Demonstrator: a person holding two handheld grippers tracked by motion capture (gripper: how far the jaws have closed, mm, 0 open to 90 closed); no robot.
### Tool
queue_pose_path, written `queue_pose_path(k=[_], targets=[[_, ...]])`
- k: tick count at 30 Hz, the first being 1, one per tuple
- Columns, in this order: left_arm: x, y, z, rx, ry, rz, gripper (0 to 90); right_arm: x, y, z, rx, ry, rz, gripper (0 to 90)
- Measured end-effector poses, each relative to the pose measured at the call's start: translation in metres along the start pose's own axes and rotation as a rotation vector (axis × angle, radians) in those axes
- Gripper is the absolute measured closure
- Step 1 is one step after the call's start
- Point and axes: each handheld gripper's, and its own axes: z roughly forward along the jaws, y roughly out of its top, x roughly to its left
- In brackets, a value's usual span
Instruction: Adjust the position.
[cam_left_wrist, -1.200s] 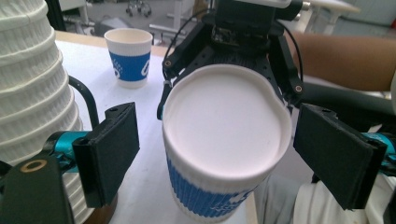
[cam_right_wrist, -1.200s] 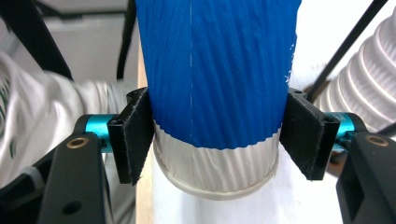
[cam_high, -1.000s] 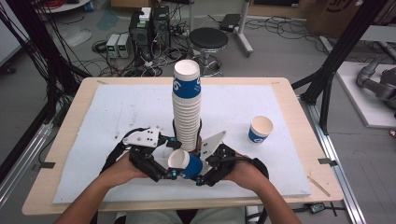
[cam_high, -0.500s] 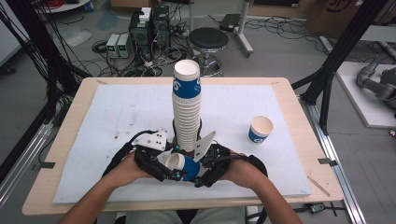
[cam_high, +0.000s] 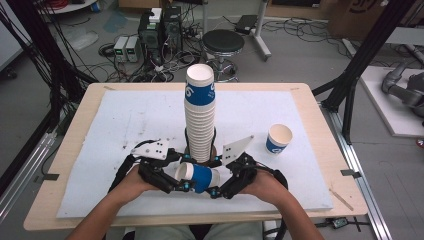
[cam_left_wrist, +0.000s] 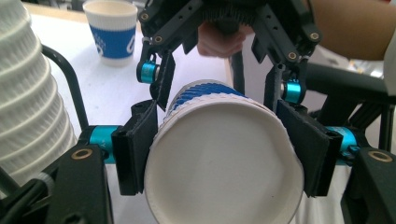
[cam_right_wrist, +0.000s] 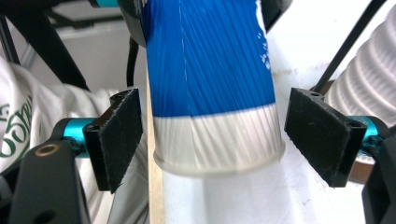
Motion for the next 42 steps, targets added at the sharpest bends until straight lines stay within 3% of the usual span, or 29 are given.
queue_pose_path(k=[10, 17, 22, 31, 42], targets=[[0.003, -0.008, -0.008, -0.123, 0.016, 0.019, 31.9, 0.001, -0.017, -0.017, -0.211, -0.055, 0.024, 18.2], [0.001, -0.012, -0.011, -0.196, 0.013, 0.039, 31.9, -0.002, -0.033, -0.016, -0.274, -0.032, 0.056, 18.2], [-0.001, -0.012, -0.009, -0.208, 0.003, 0.05, 31.8, -0.002, -0.039, -0.009, -0.323, 0.001, 0.07, 18.2], [-0.003, -0.012, -0.005, -0.224, -0.014, 0.059, 31.9, -0.003, -0.04, 0.003, -0.334, 0.054, 0.071, 18.3], [-0.003, -0.014, -0.004, -0.197, -0.012, 0.067, 32.8, -0.003, -0.04, 0.0, -0.295, 0.046, 0.018, 29.8]])
